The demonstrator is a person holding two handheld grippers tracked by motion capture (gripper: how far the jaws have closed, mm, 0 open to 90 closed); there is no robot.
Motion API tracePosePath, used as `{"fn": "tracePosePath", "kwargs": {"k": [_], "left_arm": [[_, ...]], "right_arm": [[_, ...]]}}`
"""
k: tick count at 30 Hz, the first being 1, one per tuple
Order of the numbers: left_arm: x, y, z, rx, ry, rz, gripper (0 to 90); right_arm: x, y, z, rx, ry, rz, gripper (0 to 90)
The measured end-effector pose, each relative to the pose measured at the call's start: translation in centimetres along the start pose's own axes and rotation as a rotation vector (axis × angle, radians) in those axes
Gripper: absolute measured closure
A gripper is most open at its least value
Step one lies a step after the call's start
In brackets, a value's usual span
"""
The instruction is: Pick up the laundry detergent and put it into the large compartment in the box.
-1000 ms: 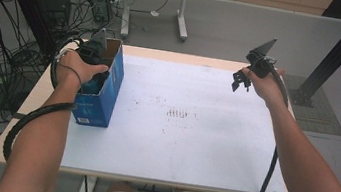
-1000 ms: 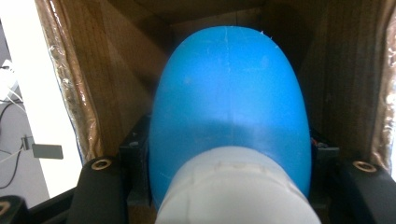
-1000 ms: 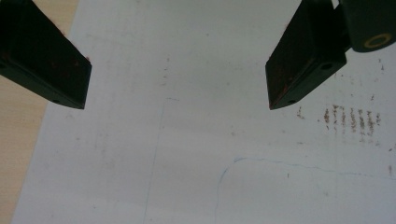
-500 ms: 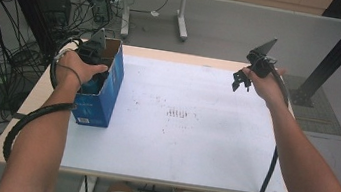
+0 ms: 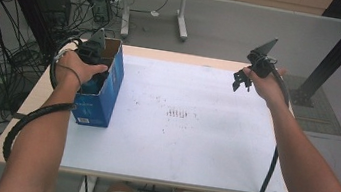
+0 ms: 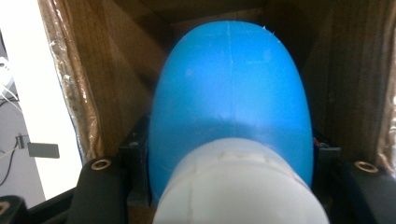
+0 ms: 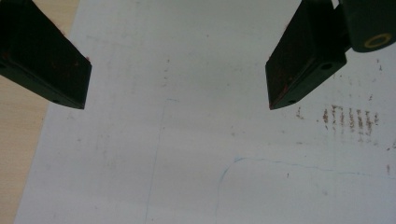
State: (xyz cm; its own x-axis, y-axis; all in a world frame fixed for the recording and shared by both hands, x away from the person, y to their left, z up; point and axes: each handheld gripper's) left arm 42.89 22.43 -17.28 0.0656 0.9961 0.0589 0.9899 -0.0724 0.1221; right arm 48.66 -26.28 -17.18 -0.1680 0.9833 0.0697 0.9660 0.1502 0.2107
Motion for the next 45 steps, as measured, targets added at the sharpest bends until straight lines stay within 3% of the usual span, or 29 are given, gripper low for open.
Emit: {"fn": "tracePosePath", "kwargs": {"k": [45], "left_arm": [[0.0, 0.1, 0.21, -0.003, -0.006, -0.003, 37.0]], "right_arm": [[0.18, 0.05, -0.08, -0.002, 0.003, -0.003, 6.8]]}}
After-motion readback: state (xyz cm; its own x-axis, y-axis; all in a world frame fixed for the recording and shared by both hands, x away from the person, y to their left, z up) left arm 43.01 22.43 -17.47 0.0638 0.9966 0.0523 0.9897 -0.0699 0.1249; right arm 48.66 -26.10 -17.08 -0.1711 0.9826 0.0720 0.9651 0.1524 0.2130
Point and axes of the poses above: each handheld gripper's, and its own axes: z roughly forward along the jaws, y roughly out of its top, x roughly to its left, and after that the axes turned 6 degrees about -x, right-handed
